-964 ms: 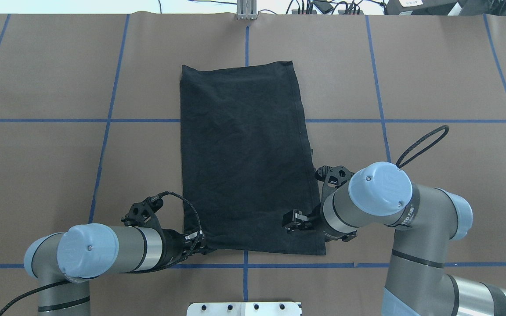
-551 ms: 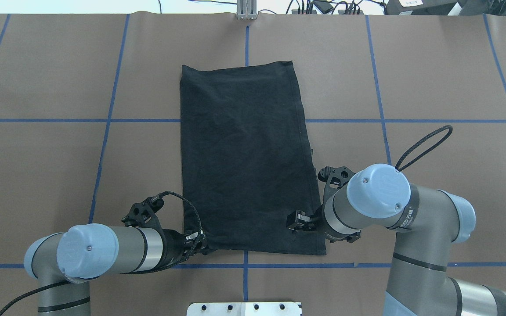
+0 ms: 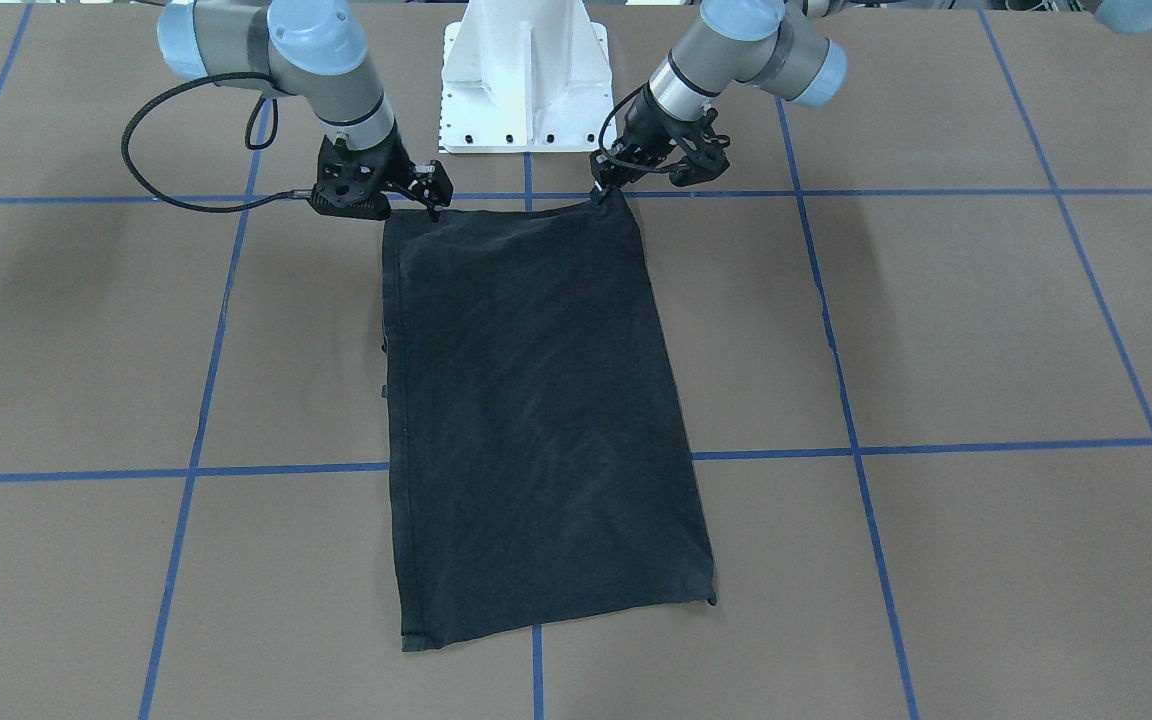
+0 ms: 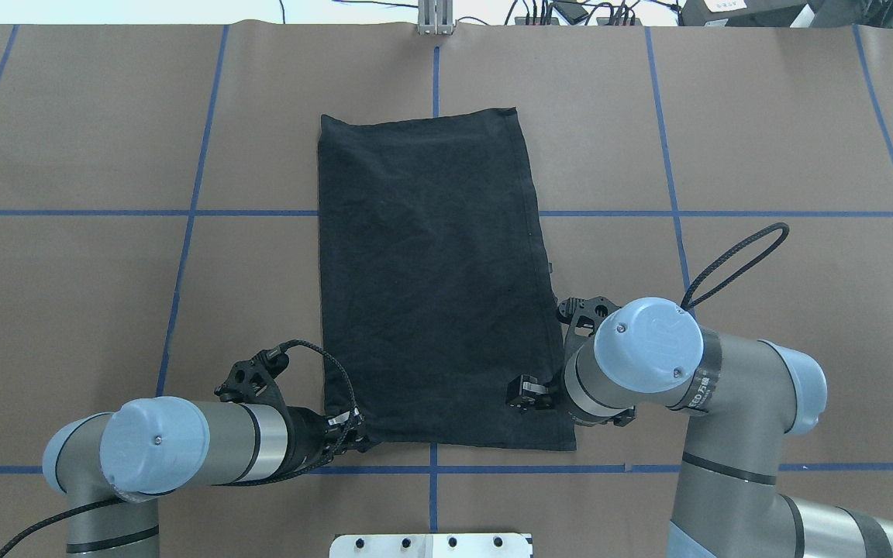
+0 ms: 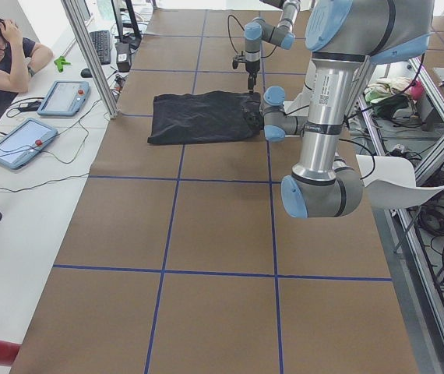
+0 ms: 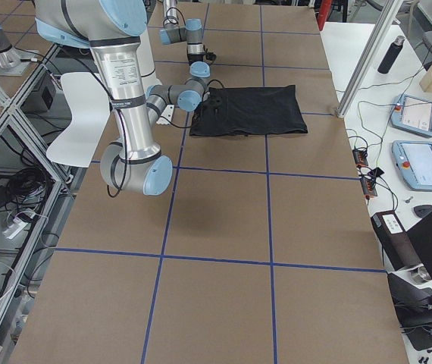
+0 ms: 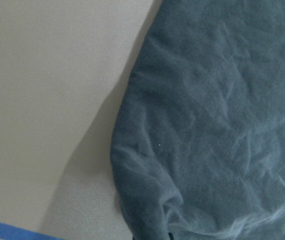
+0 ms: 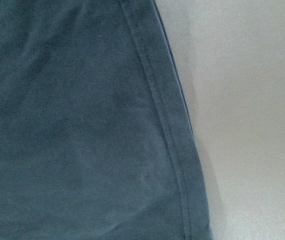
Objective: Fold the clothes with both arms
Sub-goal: 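Grasp the near corners of the black shirt with both grippers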
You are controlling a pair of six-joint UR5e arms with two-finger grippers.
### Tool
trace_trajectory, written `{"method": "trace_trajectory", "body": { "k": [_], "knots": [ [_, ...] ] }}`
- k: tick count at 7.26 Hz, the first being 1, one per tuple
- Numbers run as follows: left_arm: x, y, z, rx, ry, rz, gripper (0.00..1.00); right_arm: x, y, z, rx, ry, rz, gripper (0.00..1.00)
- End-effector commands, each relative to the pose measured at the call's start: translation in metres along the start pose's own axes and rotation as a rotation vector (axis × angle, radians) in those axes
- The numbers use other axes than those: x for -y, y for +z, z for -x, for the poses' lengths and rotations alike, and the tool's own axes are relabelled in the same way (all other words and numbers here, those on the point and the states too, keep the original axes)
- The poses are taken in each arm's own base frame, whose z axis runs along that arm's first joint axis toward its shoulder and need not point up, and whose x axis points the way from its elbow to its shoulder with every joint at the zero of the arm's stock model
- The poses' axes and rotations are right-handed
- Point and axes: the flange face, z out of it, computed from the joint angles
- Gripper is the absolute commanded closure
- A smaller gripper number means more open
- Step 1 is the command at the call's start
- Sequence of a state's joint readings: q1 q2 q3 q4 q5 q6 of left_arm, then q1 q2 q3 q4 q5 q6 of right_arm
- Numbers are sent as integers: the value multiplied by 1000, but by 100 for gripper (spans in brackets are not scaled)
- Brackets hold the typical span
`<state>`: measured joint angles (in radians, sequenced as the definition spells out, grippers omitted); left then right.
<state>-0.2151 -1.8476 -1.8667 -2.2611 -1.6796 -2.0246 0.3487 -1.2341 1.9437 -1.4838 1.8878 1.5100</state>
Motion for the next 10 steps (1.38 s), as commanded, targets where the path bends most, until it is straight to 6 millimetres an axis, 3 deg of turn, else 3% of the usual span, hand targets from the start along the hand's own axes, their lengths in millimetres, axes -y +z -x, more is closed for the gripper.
{"method": "trace_trajectory", "body": {
  "k": [1, 10],
  "knots": [
    [-1, 0, 0, 0, 0, 2, 100, 6, 16, 14, -19, -5, -9, 0],
    [-4, 0, -1, -3, 2, 7, 100, -6, 34, 12, -47, -15, 15, 0]
  ]
}}
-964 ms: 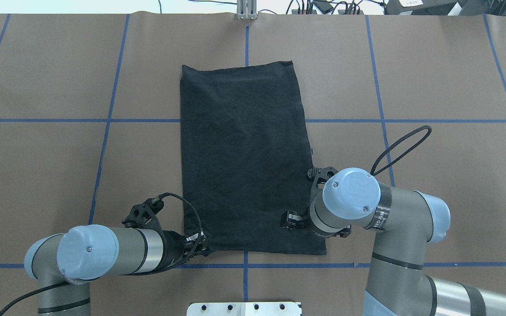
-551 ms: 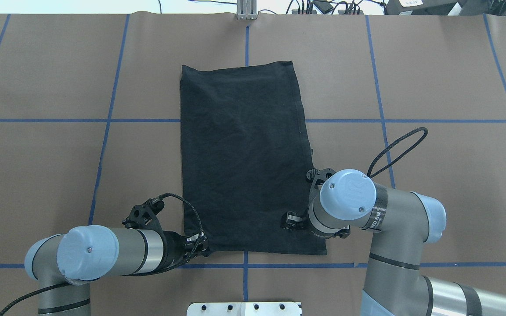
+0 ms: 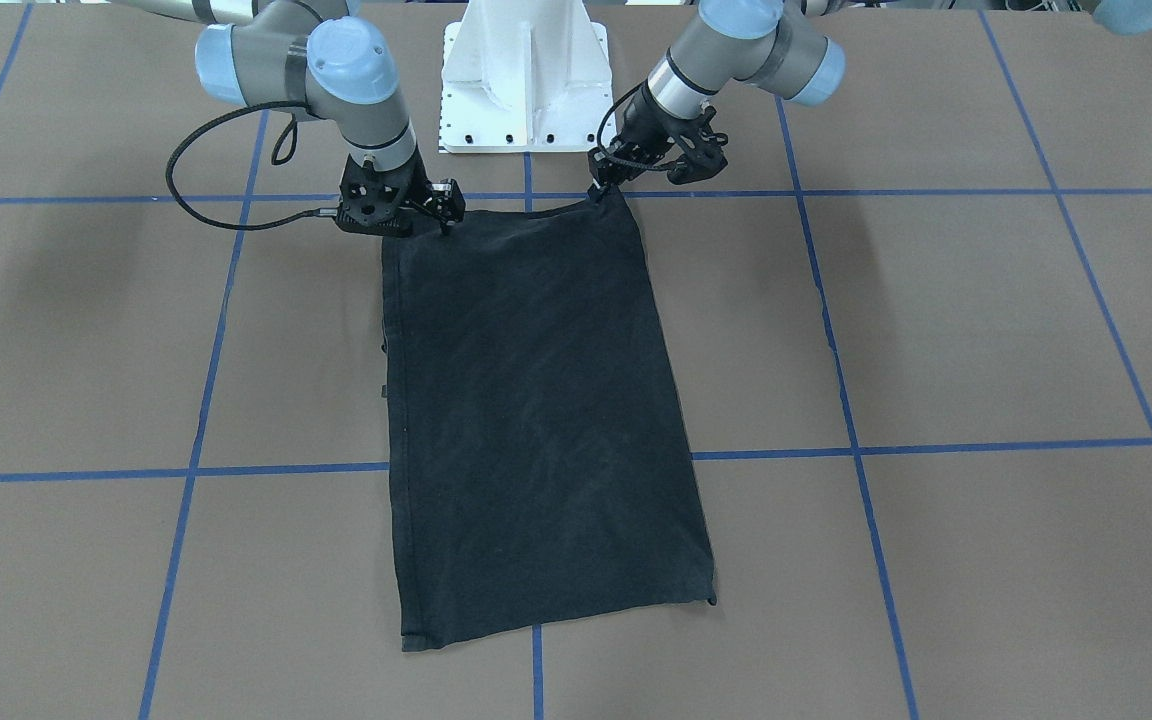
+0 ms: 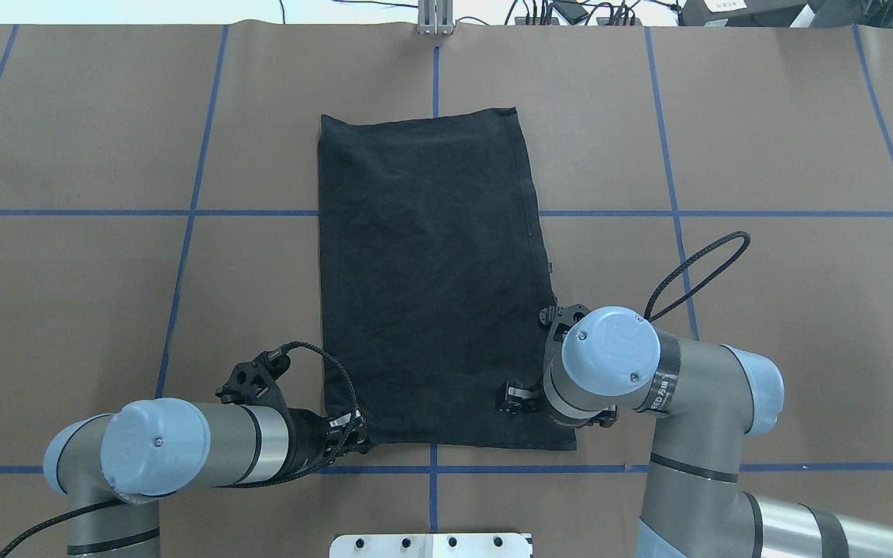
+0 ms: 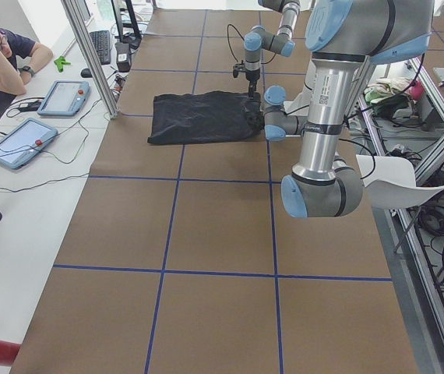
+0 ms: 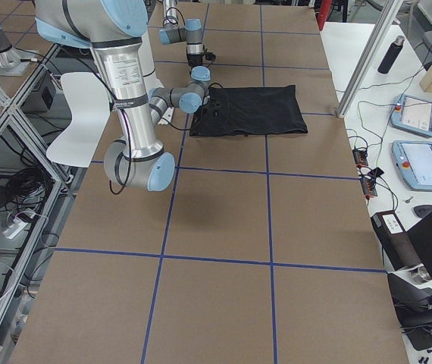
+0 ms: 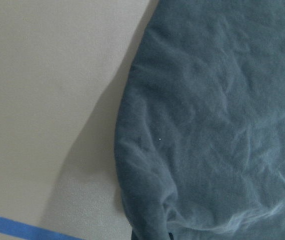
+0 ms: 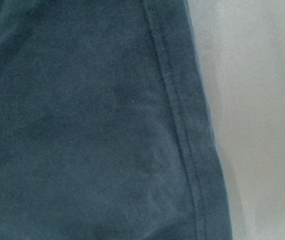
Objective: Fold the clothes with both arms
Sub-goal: 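Grasp the near corners of the black shirt with both grippers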
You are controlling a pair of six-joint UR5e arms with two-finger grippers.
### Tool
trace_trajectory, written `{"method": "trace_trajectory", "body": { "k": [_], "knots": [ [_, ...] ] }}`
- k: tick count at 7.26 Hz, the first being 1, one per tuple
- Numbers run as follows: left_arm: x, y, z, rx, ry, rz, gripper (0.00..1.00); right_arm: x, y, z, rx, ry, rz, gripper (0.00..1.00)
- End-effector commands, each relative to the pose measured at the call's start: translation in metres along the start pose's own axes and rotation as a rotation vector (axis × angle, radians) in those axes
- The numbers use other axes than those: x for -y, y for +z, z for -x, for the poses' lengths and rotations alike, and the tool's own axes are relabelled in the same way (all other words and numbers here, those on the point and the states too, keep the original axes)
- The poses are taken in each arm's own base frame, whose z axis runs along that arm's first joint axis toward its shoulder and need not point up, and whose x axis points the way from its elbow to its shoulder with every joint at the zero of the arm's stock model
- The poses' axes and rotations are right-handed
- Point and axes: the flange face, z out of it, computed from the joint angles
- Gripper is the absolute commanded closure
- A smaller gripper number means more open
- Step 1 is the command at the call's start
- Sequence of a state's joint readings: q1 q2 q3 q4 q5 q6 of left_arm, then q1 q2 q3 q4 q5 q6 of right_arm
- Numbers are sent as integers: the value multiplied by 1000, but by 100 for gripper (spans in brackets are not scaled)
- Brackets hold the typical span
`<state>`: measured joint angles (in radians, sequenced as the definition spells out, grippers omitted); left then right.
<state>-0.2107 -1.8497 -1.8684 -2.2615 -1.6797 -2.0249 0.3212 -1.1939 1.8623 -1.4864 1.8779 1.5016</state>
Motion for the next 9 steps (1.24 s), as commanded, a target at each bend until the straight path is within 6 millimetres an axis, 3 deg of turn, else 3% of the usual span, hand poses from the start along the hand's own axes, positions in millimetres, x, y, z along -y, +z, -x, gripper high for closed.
{"method": "trace_trajectory", "body": {
  "k": [1, 9],
  "knots": [
    [0, 0, 0, -1, -1, 1, 100, -1, 2, -1, -3, 0, 4, 0],
    [-2, 0, -1, -2, 1, 3, 100, 2, 6, -2, -12, 5, 4, 0]
  ]
}}
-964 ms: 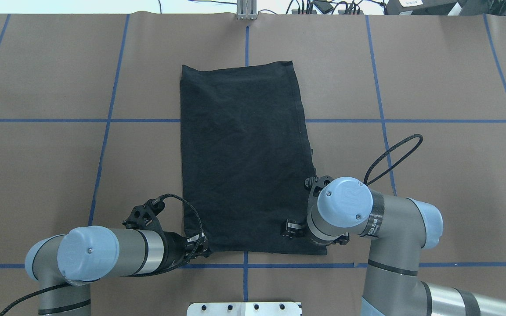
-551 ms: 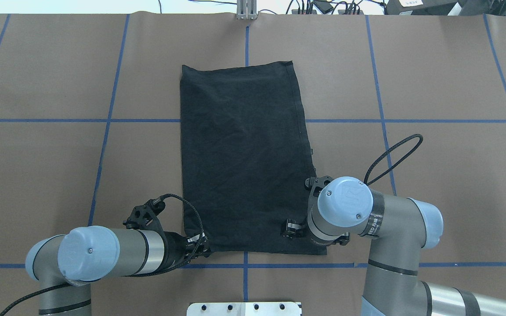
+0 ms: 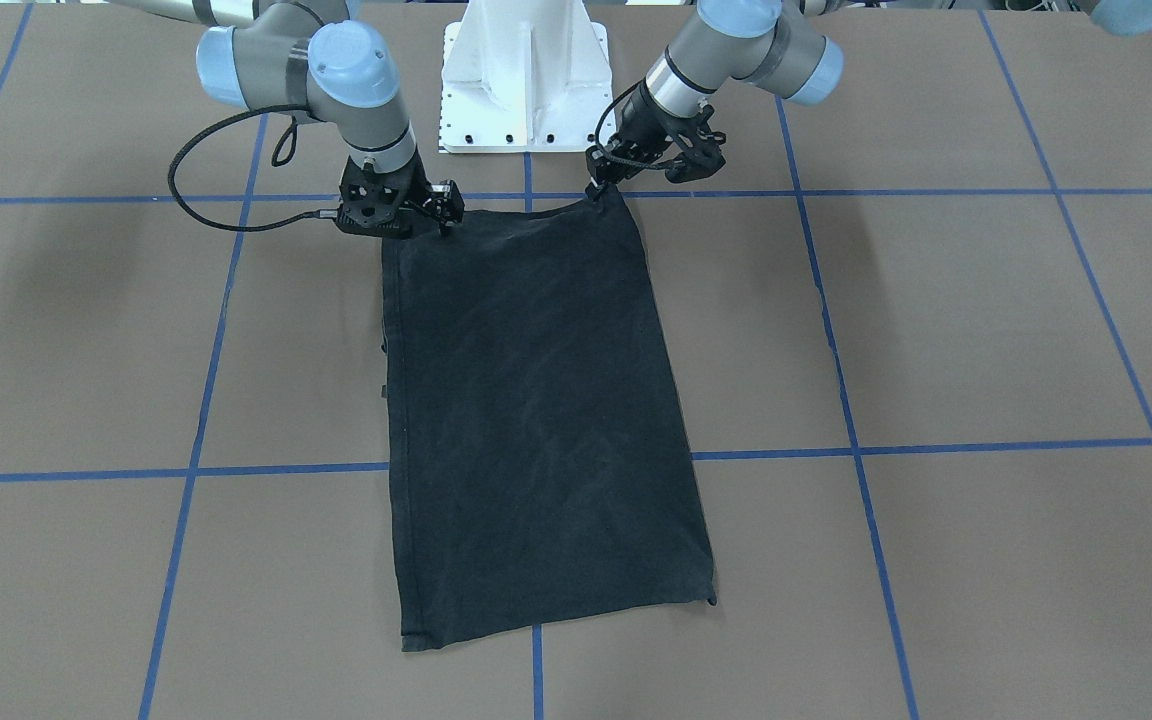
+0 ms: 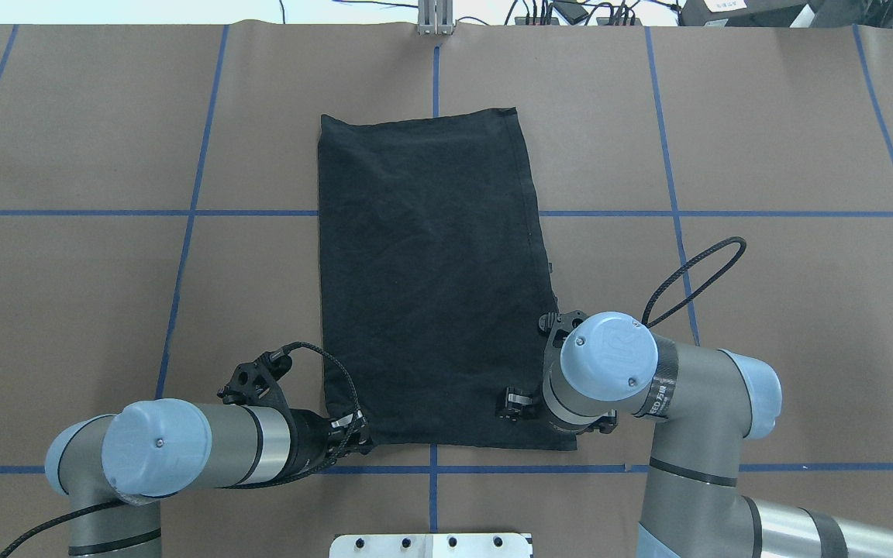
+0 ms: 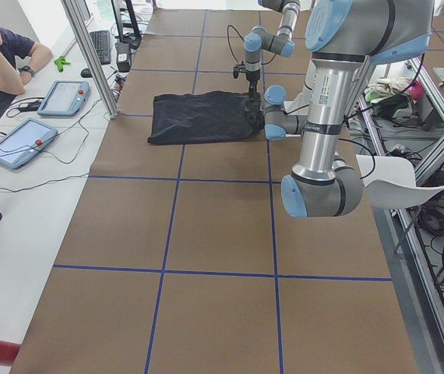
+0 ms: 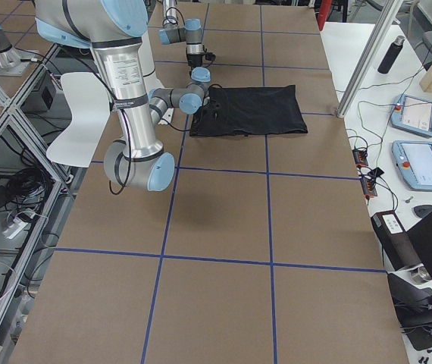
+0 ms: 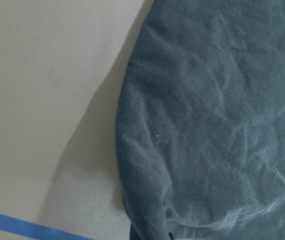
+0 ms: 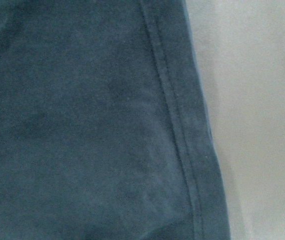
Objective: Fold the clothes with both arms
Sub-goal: 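Grasp the near corners of the black shirt with both grippers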
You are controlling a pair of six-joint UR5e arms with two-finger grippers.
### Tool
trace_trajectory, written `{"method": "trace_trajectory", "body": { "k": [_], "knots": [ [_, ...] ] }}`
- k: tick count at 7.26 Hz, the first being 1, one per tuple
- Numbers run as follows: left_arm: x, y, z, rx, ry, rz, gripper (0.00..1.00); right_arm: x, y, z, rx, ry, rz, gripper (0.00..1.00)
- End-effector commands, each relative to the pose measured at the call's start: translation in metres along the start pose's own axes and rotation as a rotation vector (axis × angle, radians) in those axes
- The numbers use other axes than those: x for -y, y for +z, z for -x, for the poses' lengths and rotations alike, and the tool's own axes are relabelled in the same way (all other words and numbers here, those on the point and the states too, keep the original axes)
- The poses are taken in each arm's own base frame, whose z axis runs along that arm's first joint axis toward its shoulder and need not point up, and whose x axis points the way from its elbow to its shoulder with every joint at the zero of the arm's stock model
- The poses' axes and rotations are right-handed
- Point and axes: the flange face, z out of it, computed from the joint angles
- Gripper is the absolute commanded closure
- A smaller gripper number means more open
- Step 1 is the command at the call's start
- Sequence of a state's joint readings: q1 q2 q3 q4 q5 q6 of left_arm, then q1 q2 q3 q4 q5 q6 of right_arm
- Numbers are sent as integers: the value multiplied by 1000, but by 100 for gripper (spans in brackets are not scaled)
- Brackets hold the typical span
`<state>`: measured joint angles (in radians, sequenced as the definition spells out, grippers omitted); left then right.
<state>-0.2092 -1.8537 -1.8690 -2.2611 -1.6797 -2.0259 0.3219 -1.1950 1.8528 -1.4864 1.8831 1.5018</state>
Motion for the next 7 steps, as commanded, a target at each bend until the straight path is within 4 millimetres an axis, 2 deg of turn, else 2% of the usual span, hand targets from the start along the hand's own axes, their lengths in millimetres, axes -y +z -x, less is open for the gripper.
{"method": "trace_trajectory", "body": {
  "k": [1, 2, 3, 4, 7],
  "knots": [
    [0, 0, 1, 0, 0, 1, 100, 1, 2, -1, -4, 2, -1, 0],
    [0, 0, 1, 1, 0, 0, 100, 1, 1, -1, -2, 2, -2, 2],
    [0, 0, 1, 1, 0, 0, 100, 1, 1, -1, -2, 2, -2, 14],
    [0, 0, 1, 1, 0, 0, 100, 2, 2, -1, -4, 3, -2, 22],
    [0, 0, 1, 1, 0, 0, 100, 2, 2, -1, -4, 3, -2, 25]
  ]
}}
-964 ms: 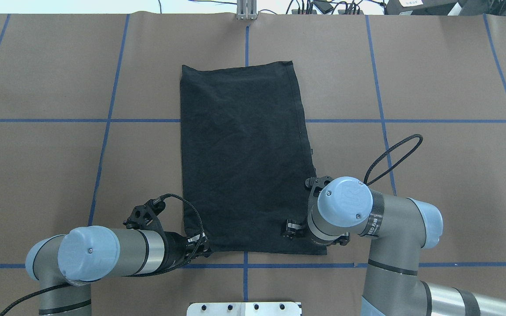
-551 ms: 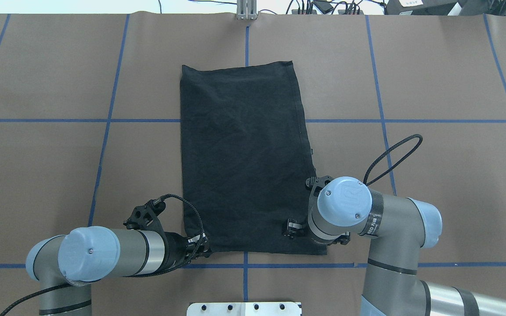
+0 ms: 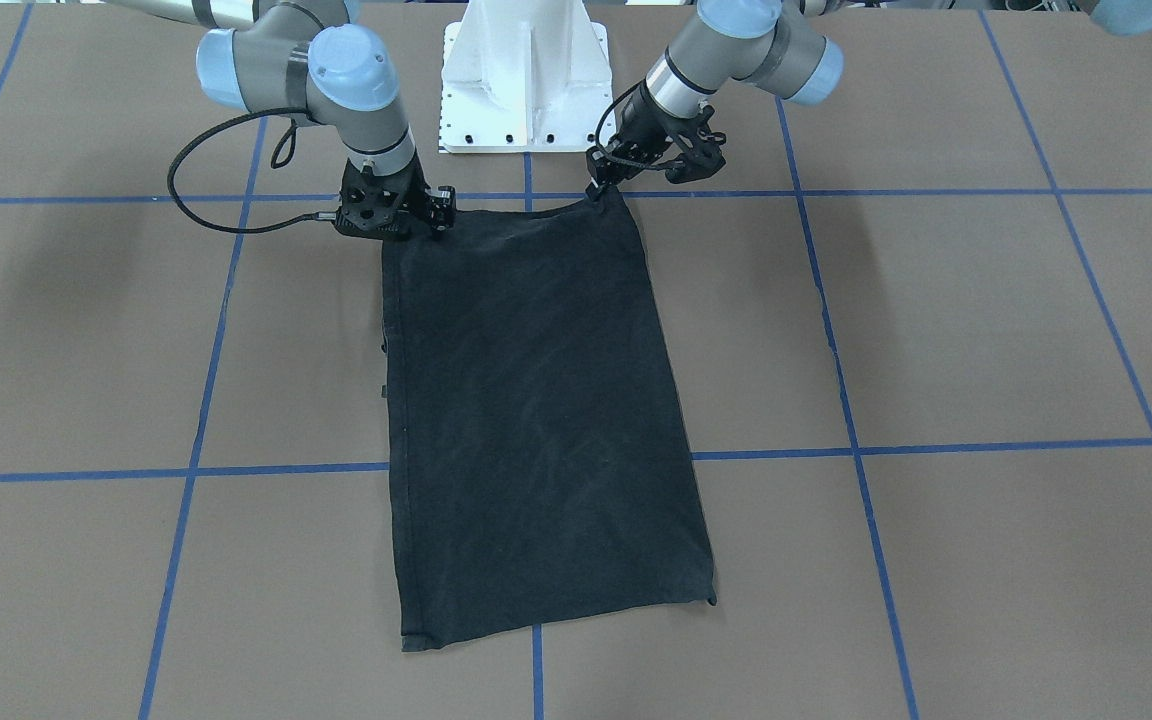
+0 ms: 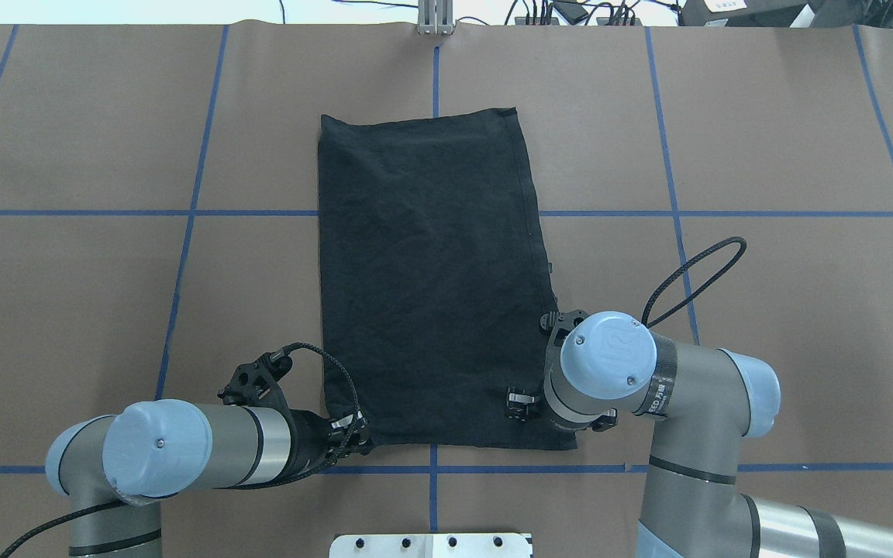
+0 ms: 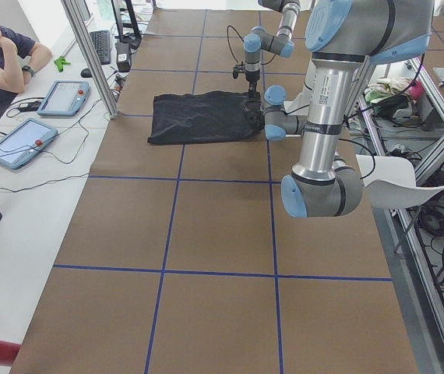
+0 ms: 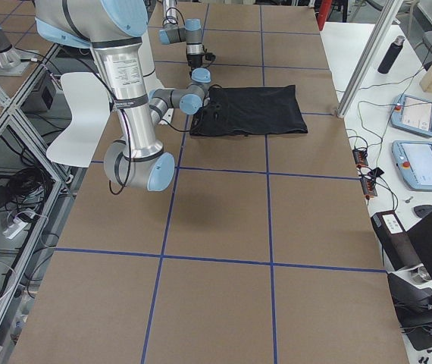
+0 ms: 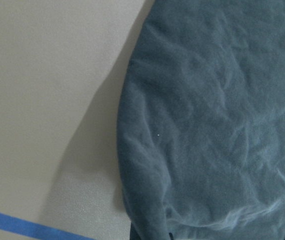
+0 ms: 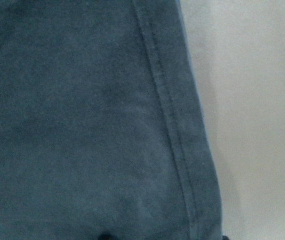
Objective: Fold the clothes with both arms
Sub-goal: 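Grasp the near corners of the black shirt with both grippers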
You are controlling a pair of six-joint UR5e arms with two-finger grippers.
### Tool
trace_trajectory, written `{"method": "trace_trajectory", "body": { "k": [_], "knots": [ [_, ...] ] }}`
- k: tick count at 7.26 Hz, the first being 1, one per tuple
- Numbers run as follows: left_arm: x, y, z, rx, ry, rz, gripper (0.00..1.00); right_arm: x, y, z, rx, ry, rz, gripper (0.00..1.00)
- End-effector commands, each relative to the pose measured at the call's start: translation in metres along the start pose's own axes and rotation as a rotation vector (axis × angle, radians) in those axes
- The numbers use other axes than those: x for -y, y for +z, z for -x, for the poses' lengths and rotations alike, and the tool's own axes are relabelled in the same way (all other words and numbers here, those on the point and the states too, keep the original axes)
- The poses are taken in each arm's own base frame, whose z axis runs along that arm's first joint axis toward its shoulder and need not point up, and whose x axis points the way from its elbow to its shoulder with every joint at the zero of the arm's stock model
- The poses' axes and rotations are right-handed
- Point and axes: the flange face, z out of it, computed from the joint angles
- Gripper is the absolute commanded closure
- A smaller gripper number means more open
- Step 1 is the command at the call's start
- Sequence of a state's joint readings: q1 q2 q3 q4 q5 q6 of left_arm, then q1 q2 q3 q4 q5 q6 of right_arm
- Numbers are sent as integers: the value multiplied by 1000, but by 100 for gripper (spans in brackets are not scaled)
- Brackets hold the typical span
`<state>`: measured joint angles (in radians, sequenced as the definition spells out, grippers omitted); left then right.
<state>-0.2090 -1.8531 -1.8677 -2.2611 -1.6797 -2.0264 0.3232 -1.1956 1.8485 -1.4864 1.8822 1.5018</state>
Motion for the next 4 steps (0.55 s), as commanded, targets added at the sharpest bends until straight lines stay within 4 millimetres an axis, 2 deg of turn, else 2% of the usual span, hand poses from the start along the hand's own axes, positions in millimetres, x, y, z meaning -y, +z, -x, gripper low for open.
{"method": "trace_trajectory", "body": {
  "k": [1, 2, 3, 4],
  "knots": [
    [0, 0, 0, 0, 0, 1, 100, 0, 0, 0, 1, 0, 1, 45],
    [0, 0, 0, 0, 0, 1, 100, 0, -1, 0, 2, 0, 0, 75],
    [0, 0, 0, 0, 0, 1, 100, 0, -1, 0, 2, 0, -3, 99],
    [0, 0, 0, 0, 0, 1, 100, 1, -1, 0, 2, 1, -6, 100]
  ]
}}
